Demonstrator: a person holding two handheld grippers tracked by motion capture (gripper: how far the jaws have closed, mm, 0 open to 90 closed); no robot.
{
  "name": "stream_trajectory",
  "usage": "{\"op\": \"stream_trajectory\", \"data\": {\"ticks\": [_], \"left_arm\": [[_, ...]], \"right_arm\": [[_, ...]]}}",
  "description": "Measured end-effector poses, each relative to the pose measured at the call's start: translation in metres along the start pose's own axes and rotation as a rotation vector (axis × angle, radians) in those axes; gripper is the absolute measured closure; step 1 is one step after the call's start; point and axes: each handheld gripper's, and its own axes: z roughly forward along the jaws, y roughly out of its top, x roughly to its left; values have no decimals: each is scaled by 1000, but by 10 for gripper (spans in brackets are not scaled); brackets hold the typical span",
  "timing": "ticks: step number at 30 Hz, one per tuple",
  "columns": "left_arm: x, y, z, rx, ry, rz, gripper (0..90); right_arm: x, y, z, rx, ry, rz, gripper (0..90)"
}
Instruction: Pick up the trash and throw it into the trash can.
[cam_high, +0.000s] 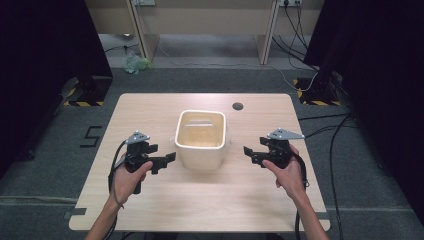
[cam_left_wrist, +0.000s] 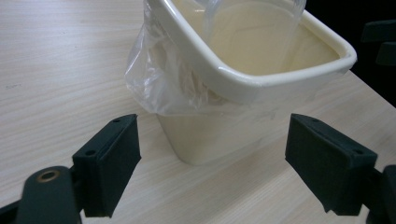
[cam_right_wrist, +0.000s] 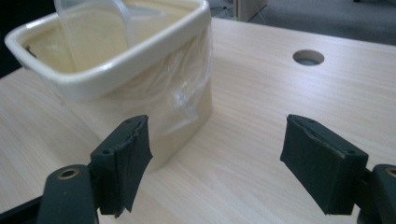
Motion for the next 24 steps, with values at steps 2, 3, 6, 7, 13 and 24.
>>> {"op": "stream_trajectory", "data": {"ticks": [2, 3, 6, 7, 13, 24], "left_arm": [[0, -5, -1, -2, 4, 6, 175], [0, -7, -2, -3, 8, 7, 175], [0, -16, -2, -2, 13, 12, 174], [-1, -19, -1, -2, 17, 14, 174], [0, -37, 4, 13, 22, 20, 173], [1, -65, 16, 29, 33, 32, 172]], "right_arm": [[-1, -6, -1, 11, -7, -2, 233], [-1, -9, -2, 12, -8, -1, 232], [-1, -18, -3, 27, -15, -9, 223], [0, -21, -4, 32, -17, -10, 222], [2, -40, -6, 59, -35, -18, 213], [9, -73, -4, 94, -55, -35, 204]]}}
